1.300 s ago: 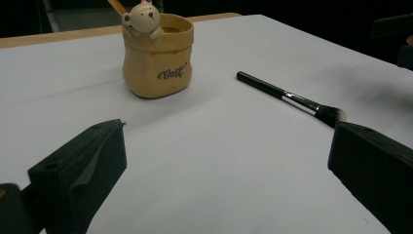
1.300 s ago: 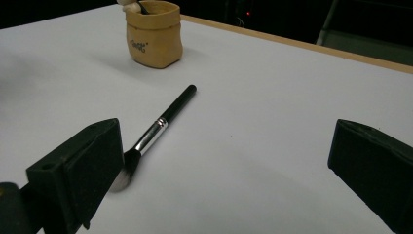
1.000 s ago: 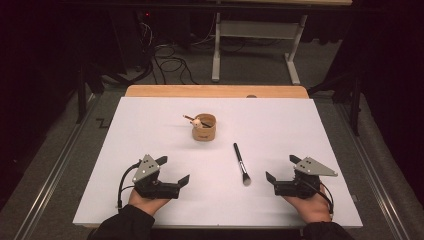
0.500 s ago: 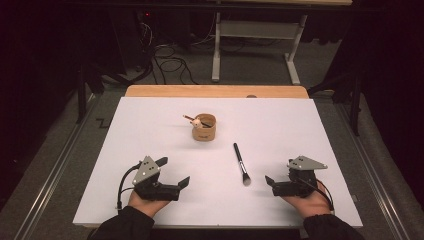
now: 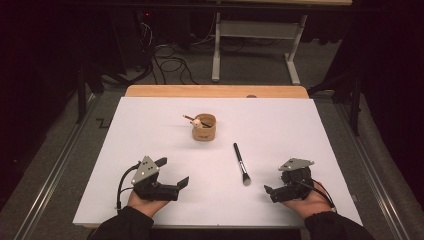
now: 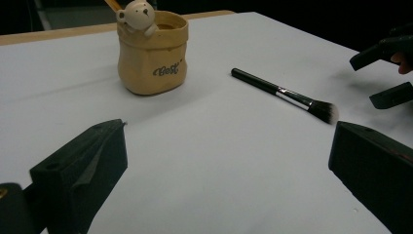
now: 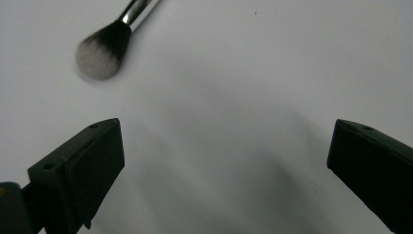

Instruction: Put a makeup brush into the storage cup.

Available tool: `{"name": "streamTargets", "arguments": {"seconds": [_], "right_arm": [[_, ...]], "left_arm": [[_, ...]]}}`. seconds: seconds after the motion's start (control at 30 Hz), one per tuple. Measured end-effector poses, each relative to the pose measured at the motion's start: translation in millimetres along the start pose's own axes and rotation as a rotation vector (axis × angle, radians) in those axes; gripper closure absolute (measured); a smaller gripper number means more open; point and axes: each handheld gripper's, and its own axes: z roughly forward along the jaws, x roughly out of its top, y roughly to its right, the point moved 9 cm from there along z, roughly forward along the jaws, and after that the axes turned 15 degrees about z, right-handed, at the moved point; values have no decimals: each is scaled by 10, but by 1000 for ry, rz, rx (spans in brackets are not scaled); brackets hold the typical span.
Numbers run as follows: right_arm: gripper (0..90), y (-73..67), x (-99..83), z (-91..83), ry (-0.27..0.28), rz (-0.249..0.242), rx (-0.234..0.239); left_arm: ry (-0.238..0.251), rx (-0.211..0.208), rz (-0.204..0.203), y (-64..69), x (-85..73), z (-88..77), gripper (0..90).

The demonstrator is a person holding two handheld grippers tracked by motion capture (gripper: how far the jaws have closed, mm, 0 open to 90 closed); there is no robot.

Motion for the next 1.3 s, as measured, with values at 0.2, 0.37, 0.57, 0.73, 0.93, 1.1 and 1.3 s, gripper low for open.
{"name": "streamTargets", "arguments": {"seconds": [0.2, 0.37, 0.57, 0.73, 0.93, 1.1, 1.3], "right_arm": [[6, 49, -52, -13, -60, -1, -20], [18, 81, -30, -84, -112, 32, -17], [22, 68, -26, -103, -182, 40, -15], [31, 42, -19, -107, -241, 39, -10], [40, -6, -10, -87, -295, 24, -5], [64, -84, -6, -71, -335, -1, -5], [92, -186, 35, -51, -374, -17, 16]], "left_arm": [[-5, -9, 4, 21, -3, 9, 15], [-11, -18, 9, 39, -8, 21, 15], [-9, -20, 14, 44, -4, 21, 15], [-9, -22, 16, 53, -3, 21, 15], [-9, -31, 23, 69, -2, 23, 15], [-8, -33, 23, 73, 2, 27, 15], [-5, -36, 22, 74, 9, 20, 15]]}}
